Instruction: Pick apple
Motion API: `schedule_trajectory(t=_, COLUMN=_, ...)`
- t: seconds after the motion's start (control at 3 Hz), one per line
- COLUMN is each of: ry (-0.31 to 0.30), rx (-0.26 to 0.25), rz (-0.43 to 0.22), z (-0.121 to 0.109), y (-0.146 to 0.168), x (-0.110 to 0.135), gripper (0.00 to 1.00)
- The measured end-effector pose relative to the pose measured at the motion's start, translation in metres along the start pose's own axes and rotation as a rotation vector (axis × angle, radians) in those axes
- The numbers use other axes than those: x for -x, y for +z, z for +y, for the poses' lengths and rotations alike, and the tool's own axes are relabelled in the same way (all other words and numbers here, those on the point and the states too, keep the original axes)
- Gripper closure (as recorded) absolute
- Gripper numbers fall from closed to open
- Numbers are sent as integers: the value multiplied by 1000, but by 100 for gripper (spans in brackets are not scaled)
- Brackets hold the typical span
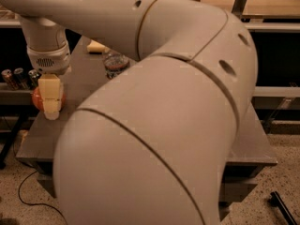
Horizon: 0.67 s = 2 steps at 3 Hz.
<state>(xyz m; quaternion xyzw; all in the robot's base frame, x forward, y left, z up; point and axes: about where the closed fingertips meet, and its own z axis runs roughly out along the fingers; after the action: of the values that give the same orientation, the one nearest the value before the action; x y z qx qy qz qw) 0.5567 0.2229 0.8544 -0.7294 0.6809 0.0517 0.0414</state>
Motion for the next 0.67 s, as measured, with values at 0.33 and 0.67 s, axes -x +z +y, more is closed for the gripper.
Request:
schedule_trajectory(t=0.33, ry=-25, rx=11, rz=7, z=0, y=2, x=7, gripper=0)
schedule_trajectory(t=0.67, ry=-54, rx=21, rz=19, z=-1, y=6, x=18, gripper=0)
